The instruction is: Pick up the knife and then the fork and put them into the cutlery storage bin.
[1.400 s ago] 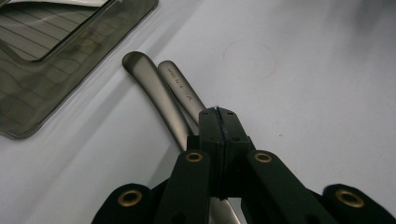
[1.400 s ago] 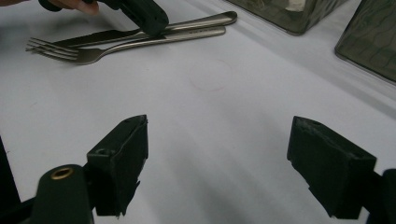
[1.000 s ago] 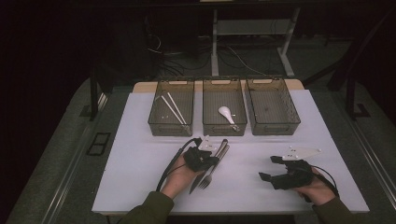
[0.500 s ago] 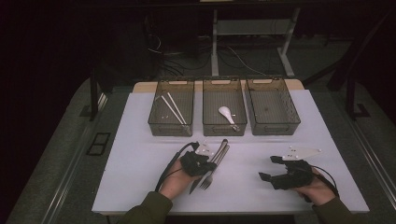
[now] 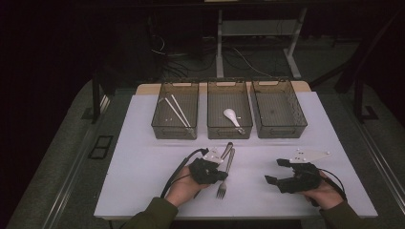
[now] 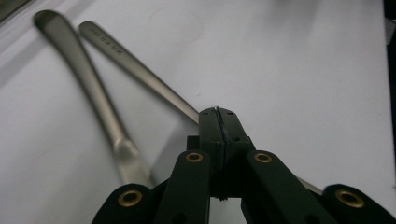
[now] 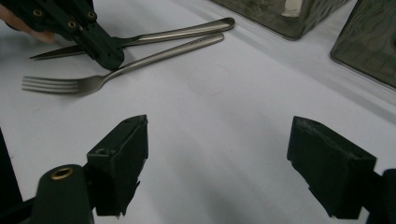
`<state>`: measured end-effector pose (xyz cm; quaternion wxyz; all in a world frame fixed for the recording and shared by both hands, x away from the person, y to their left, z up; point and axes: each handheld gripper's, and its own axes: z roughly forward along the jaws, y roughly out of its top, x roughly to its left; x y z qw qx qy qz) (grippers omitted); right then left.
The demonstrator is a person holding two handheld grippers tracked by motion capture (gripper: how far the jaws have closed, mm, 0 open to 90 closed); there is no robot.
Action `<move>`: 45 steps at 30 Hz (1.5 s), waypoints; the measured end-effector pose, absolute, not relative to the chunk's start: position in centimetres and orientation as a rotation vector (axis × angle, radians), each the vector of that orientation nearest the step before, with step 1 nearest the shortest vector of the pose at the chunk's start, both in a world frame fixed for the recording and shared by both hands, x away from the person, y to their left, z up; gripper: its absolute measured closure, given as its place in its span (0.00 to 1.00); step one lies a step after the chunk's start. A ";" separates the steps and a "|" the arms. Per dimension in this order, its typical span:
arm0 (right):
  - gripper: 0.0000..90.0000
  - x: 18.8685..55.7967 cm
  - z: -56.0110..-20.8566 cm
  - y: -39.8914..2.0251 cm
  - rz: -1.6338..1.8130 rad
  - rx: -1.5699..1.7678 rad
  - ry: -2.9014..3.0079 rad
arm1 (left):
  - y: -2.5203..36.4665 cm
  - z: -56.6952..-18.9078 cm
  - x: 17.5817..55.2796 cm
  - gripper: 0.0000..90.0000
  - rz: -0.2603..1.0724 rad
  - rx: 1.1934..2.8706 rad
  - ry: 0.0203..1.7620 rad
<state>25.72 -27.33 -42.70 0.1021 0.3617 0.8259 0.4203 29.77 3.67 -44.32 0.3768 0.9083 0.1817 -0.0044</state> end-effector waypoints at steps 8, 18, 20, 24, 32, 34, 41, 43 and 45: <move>0.23 25.8 -42.6 -27.5 1.250 1.074 2.429 | 1.1 -44.5 28.9 0.99 -0.026 2.358 0.361; 0.23 25.8 -42.5 -27.5 1.252 1.066 2.433 | 3.7 -43.7 29.2 0.99 0.030 2.327 0.460; 0.23 25.8 -42.6 -27.4 1.251 1.070 2.433 | 4.0 -43.7 29.7 0.99 0.046 2.315 0.484; 0.23 25.8 -42.6 -27.4 1.248 1.069 2.434 | 3.9 -44.1 30.2 0.99 0.031 2.337 0.487; 0.23 25.8 -42.4 -27.6 1.259 1.073 2.420 | 2.6 -44.6 29.8 0.99 -0.013 2.343 0.443; 0.23 25.9 -42.4 -27.7 1.267 1.073 2.413 | 2.1 -44.6 29.7 0.99 -0.022 2.339 0.437; 0.23 26.1 -42.2 -27.9 1.278 1.083 2.398 | 0.1 -44.9 29.9 0.99 -0.047 2.324 0.395; 0.23 26.1 -42.1 -28.0 1.287 1.092 2.388 | -0.5 -44.9 30.1 0.99 -0.050 2.326 0.380; 0.23 26.2 -42.1 -28.1 1.290 1.097 2.385 | -1.1 -45.0 30.3 0.99 -0.048 2.325 0.369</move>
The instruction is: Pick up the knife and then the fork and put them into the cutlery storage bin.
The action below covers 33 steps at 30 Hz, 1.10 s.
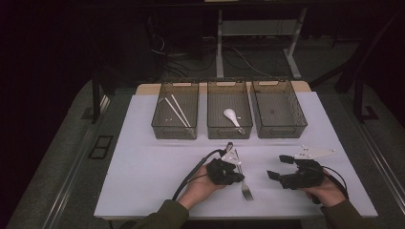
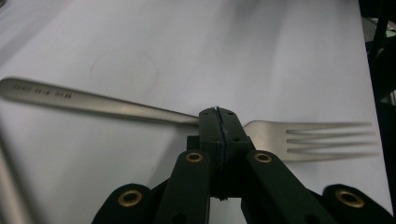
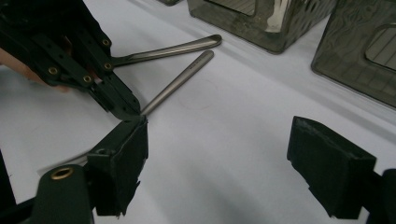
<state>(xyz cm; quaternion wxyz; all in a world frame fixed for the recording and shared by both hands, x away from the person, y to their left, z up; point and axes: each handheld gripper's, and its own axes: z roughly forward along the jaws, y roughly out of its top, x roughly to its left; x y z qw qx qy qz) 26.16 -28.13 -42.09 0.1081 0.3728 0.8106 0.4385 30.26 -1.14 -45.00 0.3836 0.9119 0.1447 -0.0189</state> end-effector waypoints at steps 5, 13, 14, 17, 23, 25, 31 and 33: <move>0.23 26.2 -41.9 -28.3 1.302 1.107 2.368 | -3.0 -45.3 30.7 0.99 -0.047 2.293 0.375; 0.23 26.3 -41.7 -28.8 1.321 1.109 2.344 | -5.4 -45.7 31.9 0.99 -0.053 2.247 0.402; 0.23 26.3 -41.7 -28.8 1.323 1.111 2.343 | -5.6 -45.7 32.0 0.99 -0.053 2.246 0.403; 0.23 26.3 -41.6 -28.9 1.326 1.113 2.339 | -6.2 -45.8 32.3 0.99 -0.055 2.237 0.413; 0.25 26.5 -41.4 -29.1 1.321 1.108 2.360 | -4.9 -45.2 32.3 0.97 -0.040 2.229 0.428; 0.25 26.6 -41.2 -29.0 1.319 1.108 2.378 | -4.0 -44.8 32.1 0.93 -0.024 2.221 0.435; 0.21 27.0 -40.8 -28.7 1.275 1.091 2.446 | -0.9 -43.2 31.4 0.84 0.028 2.196 0.440; 0.21 27.2 -40.6 -28.4 1.259 1.101 2.470 | 0.2 -42.7 31.1 0.81 0.039 2.184 0.443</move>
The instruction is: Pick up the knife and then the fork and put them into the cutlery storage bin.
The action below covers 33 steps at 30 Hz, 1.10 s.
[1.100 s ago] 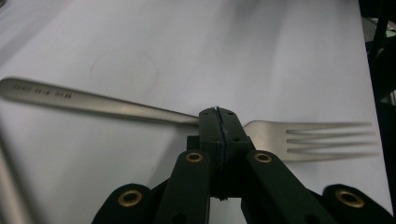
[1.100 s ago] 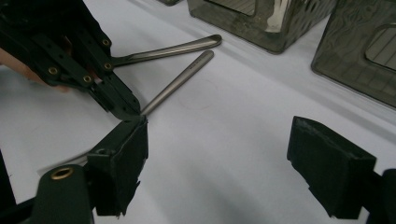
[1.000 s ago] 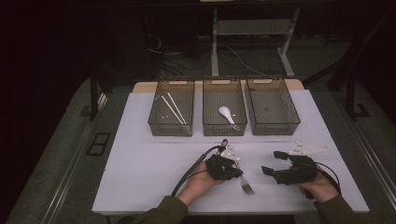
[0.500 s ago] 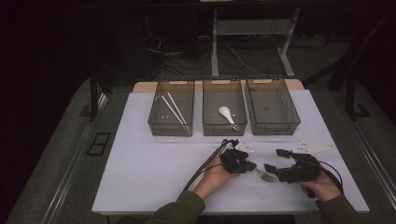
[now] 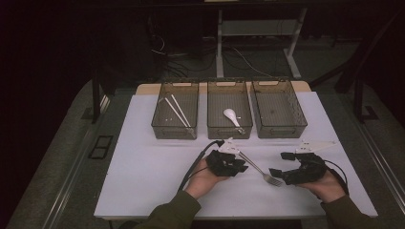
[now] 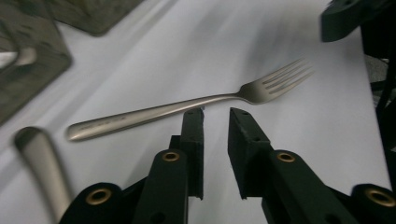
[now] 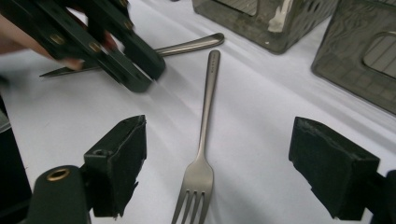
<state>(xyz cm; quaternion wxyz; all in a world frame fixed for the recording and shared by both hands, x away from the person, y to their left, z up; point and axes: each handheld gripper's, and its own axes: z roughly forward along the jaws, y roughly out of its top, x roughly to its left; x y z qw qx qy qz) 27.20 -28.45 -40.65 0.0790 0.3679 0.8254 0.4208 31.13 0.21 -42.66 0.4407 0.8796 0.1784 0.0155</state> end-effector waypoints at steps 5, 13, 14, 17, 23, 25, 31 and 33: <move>0.28 27.8 -40.7 -27.6 1.203 1.098 2.528 | 3.3 -42.0 30.5 0.69 0.066 2.174 0.477; 0.44 28.9 -40.9 -25.9 1.139 1.085 2.563 | 8.8 -41.7 29.3 0.51 0.108 2.142 0.525; 0.47 29.1 -40.9 -25.7 1.128 1.076 2.570 | 9.5 -41.6 29.2 0.50 0.115 2.134 0.535; 0.55 29.6 -41.0 -25.1 1.102 1.078 2.595 | 11.4 -41.5 28.9 0.46 0.126 2.120 0.560; 0.69 30.8 -41.8 -23.7 1.025 1.076 2.652 | 13.7 -41.9 28.5 0.34 0.140 2.080 0.603; 0.74 31.1 -42.3 -23.3 0.996 1.076 2.678 | 14.1 -42.0 28.3 0.30 0.140 2.061 0.619; 0.81 31.3 -43.2 -22.4 0.917 1.066 2.710 | 14.7 -42.1 28.5 0.24 0.156 2.047 0.630; 0.84 31.2 -43.4 -22.3 0.897 1.055 2.711 | 14.8 -42.2 28.5 0.24 0.154 2.050 0.634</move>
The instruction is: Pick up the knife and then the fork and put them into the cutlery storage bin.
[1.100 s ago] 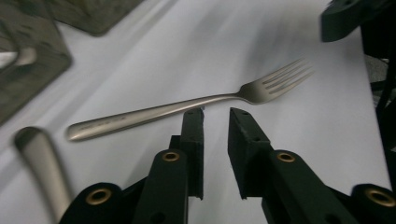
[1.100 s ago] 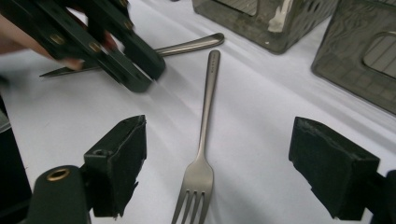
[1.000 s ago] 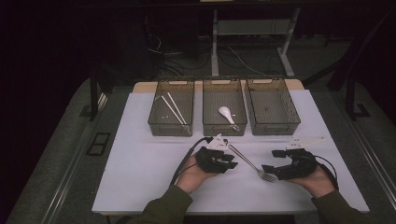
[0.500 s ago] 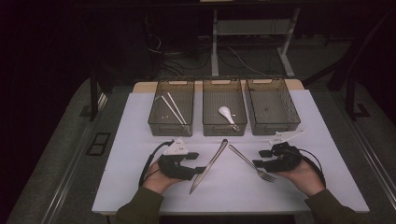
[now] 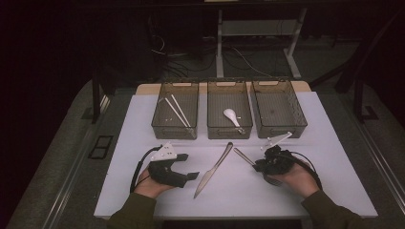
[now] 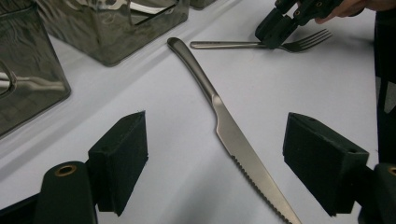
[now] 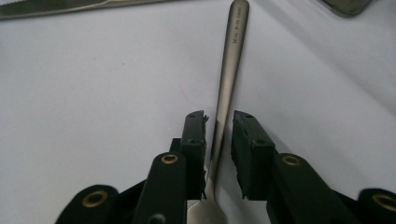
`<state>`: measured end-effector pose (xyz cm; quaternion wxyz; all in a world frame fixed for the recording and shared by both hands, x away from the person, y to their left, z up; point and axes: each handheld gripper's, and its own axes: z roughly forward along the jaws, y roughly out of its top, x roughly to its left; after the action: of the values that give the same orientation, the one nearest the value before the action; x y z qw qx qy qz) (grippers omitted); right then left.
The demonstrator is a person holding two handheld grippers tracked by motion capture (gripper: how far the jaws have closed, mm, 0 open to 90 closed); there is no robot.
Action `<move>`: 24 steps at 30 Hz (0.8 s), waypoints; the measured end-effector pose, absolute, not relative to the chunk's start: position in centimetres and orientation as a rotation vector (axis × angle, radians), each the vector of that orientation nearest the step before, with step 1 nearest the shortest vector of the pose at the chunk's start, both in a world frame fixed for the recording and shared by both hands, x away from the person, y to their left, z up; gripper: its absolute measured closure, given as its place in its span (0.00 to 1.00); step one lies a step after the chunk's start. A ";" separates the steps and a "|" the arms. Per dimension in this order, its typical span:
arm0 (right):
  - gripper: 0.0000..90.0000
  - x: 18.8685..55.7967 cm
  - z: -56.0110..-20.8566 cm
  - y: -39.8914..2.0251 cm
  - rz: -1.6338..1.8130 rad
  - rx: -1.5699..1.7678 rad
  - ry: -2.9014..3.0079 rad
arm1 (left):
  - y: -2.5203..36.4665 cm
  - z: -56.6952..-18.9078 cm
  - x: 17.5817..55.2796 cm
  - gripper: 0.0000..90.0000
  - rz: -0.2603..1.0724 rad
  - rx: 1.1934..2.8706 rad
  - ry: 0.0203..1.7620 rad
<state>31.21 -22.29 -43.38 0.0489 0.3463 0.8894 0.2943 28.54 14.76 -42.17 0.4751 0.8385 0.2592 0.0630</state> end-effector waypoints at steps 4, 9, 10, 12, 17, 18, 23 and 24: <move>0.87 31.0 -43.6 -22.1 0.870 1.036 2.710 | 14.9 -42.3 28.6 0.24 0.153 2.049 0.641; 0.91 30.7 -43.7 -22.0 0.854 1.007 2.686 | 14.9 -42.3 28.6 0.24 0.145 2.051 0.644; 0.91 30.7 -43.7 -22.0 0.854 1.003 2.685 | 14.9 -42.4 28.6 0.24 0.145 2.054 0.642; 0.93 30.7 -43.7 -22.0 0.856 1.005 2.688 | 14.8 -42.4 28.6 0.24 0.143 2.058 0.637; 0.94 30.9 -43.7 -22.3 0.878 1.009 2.703 | 14.8 -42.4 28.6 0.24 0.140 2.061 0.631; 0.94 30.9 -43.7 -22.4 0.876 1.003 2.707 | 14.8 -42.4 28.6 0.24 0.139 2.060 0.629; 0.94 31.0 -43.4 -23.0 0.871 1.018 2.713 | 14.8 -42.4 28.6 0.24 0.137 2.062 0.626; 0.94 30.9 -43.3 -23.2 0.877 1.020 2.709 | 14.8 -42.4 28.6 0.24 0.137 2.061 0.626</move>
<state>30.95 -23.16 -43.31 0.0586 0.3369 0.8941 0.2894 28.64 14.83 -42.39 0.4721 0.8418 0.2558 0.0558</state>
